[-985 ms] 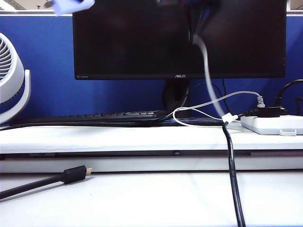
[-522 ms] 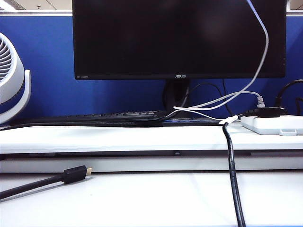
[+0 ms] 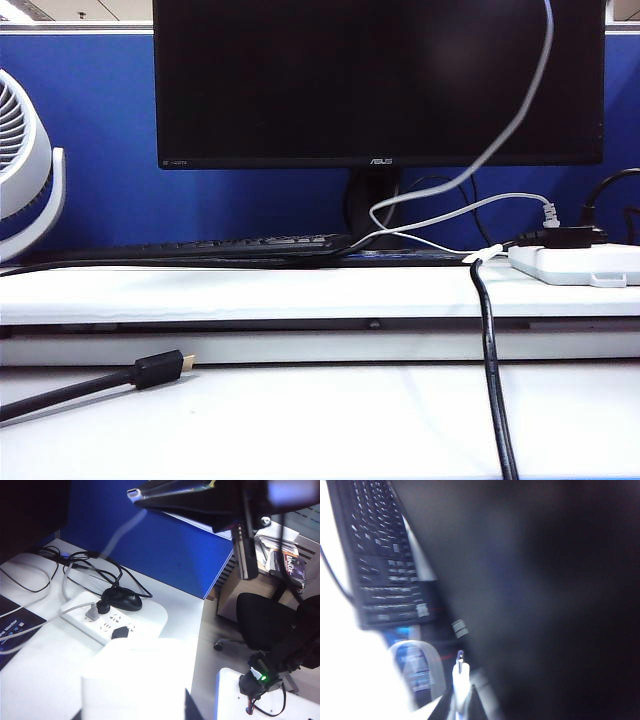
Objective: Pick up the Type-C charging cable and the charging base, insert one end of the Type-C charger into the corresponding slot on the base, and finally place the plugged-in charger back on the table.
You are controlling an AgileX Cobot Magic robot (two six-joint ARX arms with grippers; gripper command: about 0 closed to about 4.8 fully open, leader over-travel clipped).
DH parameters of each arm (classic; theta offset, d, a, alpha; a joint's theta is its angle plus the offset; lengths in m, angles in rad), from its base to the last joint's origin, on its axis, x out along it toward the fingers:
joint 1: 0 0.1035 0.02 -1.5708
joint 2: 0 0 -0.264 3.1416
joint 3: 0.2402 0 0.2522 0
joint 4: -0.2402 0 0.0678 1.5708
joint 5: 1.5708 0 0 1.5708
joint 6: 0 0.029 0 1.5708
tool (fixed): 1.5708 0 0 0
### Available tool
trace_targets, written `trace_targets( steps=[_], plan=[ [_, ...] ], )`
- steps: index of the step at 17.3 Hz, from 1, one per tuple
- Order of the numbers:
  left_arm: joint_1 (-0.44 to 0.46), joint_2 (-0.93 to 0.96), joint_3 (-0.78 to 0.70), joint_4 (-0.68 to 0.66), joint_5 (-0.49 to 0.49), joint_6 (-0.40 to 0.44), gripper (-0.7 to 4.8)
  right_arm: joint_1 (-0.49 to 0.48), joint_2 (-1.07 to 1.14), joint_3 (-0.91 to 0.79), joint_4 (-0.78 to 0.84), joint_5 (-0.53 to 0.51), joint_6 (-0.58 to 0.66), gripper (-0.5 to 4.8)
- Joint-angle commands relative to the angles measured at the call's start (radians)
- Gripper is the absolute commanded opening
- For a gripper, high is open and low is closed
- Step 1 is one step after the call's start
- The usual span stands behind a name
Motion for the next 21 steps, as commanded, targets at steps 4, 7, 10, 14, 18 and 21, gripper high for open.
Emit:
trace_targets(
  steps=[4,7,10,14,18,21],
  plan=[
    [0.001,0.0,0.006,0.012,-0.246,0.089,-0.06,0.214,0.003,0.003,0.099,0.172,-0.592,-0.06],
    [0.0,0.0,0.006,0.0,-0.249,0.139,-0.06,0.255,0.007,0.003,0.112,0.172,-0.745,-0.06],
    [-0.031,0.0,0.006,-0.037,-0.179,0.193,-0.06,0.254,0.011,0.003,0.153,0.169,-0.749,-0.06],
    [-0.128,0.002,0.006,-0.023,-0.18,0.286,-0.06,0.251,0.011,0.003,0.161,0.221,-0.621,-0.06],
    [-0.143,0.002,0.006,0.048,-0.267,0.284,-0.06,0.251,0.01,0.003,0.158,0.231,-0.632,-0.06],
    [-0.143,0.002,0.006,0.051,-0.291,0.284,-0.06,0.253,0.01,0.003,0.161,0.22,-0.698,-0.06]
  ],
)
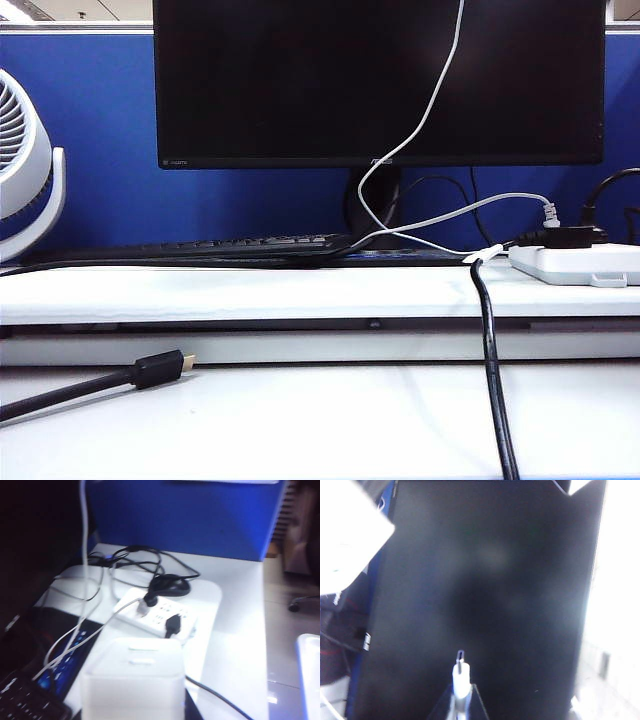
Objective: Pick up the Type-C charging cable and the charging base, insert one end of the Type-C charger into the corresponding slot on the base, and finally place the plugged-in charger back on the table.
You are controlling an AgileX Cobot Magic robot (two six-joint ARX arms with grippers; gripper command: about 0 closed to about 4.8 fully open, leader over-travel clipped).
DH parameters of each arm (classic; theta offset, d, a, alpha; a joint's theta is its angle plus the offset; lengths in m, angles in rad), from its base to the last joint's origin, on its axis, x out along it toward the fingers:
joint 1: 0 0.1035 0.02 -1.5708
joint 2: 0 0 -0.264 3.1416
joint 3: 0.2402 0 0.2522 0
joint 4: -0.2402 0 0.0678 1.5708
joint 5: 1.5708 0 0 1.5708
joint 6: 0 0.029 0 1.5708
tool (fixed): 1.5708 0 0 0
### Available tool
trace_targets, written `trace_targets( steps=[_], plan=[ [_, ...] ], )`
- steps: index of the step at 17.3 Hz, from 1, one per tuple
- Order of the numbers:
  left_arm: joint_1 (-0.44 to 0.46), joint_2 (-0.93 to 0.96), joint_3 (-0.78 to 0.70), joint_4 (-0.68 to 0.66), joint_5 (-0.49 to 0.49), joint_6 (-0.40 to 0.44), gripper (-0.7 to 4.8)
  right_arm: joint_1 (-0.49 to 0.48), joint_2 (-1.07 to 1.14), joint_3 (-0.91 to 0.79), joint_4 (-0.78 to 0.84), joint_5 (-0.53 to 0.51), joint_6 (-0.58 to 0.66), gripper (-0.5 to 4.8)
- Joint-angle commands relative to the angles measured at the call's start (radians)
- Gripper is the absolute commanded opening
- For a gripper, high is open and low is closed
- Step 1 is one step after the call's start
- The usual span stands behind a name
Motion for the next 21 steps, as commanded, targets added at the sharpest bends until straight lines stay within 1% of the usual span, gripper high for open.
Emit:
trace_targets(
  steps=[1,3,8,9,10,13,14,15,16,17,18,19,21],
  plan=[
    [-0.002,-0.003,0.007,0.024,0.0,0.007,-0.06,0.003,-0.005,0.004,0.019,-0.007,-0.028,-0.05],
    [-0.002,-0.003,0.007,0.039,0.0,0.006,-0.06,0.003,-0.008,0.004,0.026,-0.008,-0.027,-0.05],
    [-0.002,-0.003,0.007,0.1,-0.001,-0.004,-0.06,0.002,-0.001,0.003,0.024,-0.01,0.109,-0.06],
    [-0.002,-0.002,0.007,0.115,-0.003,-0.024,-0.06,0.002,-0.001,0.003,0.025,-0.012,0.135,-0.06],
    [-0.002,0.002,0.007,0.125,-0.001,-0.028,-0.06,0.002,-0.001,0.003,0.029,-0.012,0.132,-0.06],
    [-0.002,0.006,0.007,0.127,-0.002,-0.03,-0.06,0.0,-0.001,0.003,0.071,-0.006,0.031,-0.06],
    [-0.002,0.006,0.007,0.126,-0.001,-0.03,-0.06,-0.002,-0.002,0.004,0.083,-0.008,-0.06,-0.06],
    [-0.002,0.008,0.007,0.127,-0.001,-0.03,-0.06,-0.002,-0.002,0.004,0.074,-0.008,-0.116,-0.06],
    [-0.003,0.008,0.007,0.129,-0.001,-0.03,-0.06,0.005,-0.002,0.004,0.016,-0.008,-0.255,-0.06],
    [-0.003,0.008,0.007,0.13,-0.002,-0.03,-0.06,0.005,-0.002,0.004,-0.04,-0.008,-0.341,-0.06],
    [-0.003,0.008,0.007,0.129,-0.002,-0.03,-0.06,0.008,-0.001,0.003,-0.084,-0.003,-0.392,-0.05],
    [-0.003,0.009,0.007,0.129,-0.004,-0.03,-0.06,0.032,0.006,0.002,-0.142,0.049,-0.488,-0.06],
    [-0.003,0.01,0.007,0.129,0.0,-0.03,-0.06,0.061,0.016,0.002,-0.125,0.084,-0.516,-0.06]
  ],
)
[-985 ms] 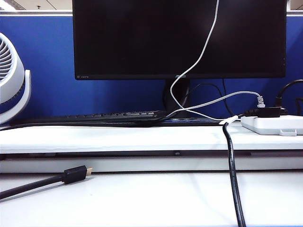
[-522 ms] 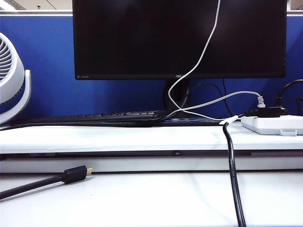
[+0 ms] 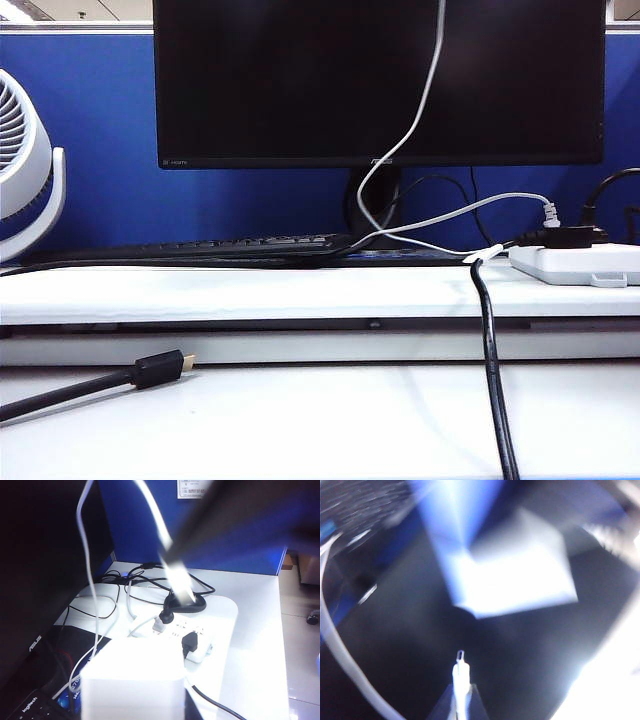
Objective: Pick up the Type-C charging cable and the charging base, insert one end of the Type-C charger into the corresponding slot on the base, and finally place the plugged-in charger back on the table.
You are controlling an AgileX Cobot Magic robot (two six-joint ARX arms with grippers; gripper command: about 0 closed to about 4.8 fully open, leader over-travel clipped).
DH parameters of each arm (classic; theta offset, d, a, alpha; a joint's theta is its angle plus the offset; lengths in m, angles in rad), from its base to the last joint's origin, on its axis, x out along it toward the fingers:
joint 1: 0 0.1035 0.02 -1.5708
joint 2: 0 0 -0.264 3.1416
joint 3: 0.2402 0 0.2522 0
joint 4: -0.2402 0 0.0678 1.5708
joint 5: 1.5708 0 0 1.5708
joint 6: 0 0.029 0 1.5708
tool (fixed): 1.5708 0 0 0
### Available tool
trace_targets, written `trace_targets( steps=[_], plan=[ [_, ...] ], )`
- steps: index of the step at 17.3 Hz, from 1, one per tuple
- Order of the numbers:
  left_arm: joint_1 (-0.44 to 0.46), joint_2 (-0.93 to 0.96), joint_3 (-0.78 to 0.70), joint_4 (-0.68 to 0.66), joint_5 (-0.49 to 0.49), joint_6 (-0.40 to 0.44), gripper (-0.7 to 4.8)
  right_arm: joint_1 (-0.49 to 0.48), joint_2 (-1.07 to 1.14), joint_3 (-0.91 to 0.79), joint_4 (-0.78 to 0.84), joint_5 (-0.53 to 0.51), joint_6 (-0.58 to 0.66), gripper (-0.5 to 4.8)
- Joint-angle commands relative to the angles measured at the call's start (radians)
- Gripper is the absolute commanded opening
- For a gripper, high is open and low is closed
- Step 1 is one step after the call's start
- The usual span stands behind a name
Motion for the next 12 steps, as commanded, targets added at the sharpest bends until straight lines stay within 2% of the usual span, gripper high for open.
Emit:
trace_targets(
  steps=[1,3,8,12],
  plan=[
    [-0.004,0.0,0.007,0.021,0.013,-0.002,-0.06,0.034,0.008,0.003,0.064,0.04,-0.054,-0.06],
    [-0.014,0.01,0.007,-0.002,0.057,-0.003,-0.06,0.033,0.008,0.003,0.138,0.061,-0.055,-0.06],
    [-0.06,0.017,0.007,0.01,0.027,-0.003,-0.06,0.033,0.018,0.003,0.173,0.13,-0.073,-0.06],
    [-0.06,0.017,0.007,0.056,0.006,-0.065,-0.06,0.049,0.019,0.003,0.177,0.137,-0.073,-0.06]
  ],
)
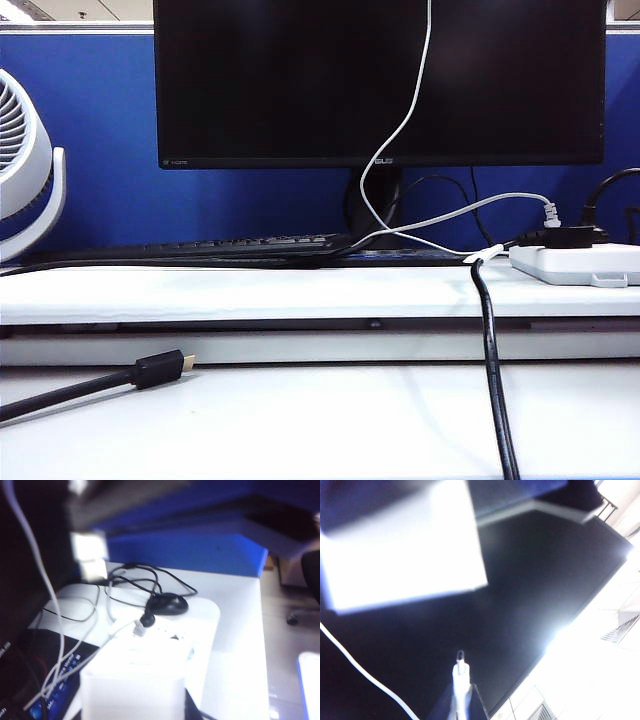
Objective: Pick up the Type-C charging cable and the charging base, insert one end of the Type-C charger into the corresponding slot on the base, and finally place the plugged-in charger back on the table.
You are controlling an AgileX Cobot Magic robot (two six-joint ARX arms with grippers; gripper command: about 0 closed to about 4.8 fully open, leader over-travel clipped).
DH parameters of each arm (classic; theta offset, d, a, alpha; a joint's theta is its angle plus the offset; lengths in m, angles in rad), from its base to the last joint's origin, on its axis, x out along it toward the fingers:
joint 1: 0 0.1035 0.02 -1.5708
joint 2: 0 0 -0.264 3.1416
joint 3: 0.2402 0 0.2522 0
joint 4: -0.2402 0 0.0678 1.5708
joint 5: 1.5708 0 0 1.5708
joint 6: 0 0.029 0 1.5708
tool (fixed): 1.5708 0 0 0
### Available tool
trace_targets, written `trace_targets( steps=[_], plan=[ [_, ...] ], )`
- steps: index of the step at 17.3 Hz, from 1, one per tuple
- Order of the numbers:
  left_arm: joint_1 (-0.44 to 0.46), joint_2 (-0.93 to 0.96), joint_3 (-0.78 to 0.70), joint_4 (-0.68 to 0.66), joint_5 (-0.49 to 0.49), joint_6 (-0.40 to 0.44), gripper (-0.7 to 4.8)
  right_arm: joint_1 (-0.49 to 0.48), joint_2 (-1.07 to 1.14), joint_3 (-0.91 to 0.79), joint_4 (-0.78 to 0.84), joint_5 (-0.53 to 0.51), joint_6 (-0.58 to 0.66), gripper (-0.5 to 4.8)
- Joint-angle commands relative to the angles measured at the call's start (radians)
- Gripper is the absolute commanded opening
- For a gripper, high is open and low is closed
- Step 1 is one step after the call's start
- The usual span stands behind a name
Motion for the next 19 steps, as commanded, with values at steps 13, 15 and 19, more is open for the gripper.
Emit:
trace_targets(
  steps=[13,15,19],
  plan=[
    [-0.001,-0.005,0.007,0.05,0.007,-0.048,-0.06,0.062,0.0,0.003,-0.033,0.033,-0.004,-0.06],
    [-0.001,-0.005,0.007,0.05,0.007,-0.048,-0.06,0.062,0.0,0.003,-0.037,0.022,-0.004,-0.06],
    [-0.001,-0.005,0.007,0.05,0.007,-0.048,-0.06,0.062,0.001,0.003,-0.047,0.002,-0.003,-0.06]
  ],
)
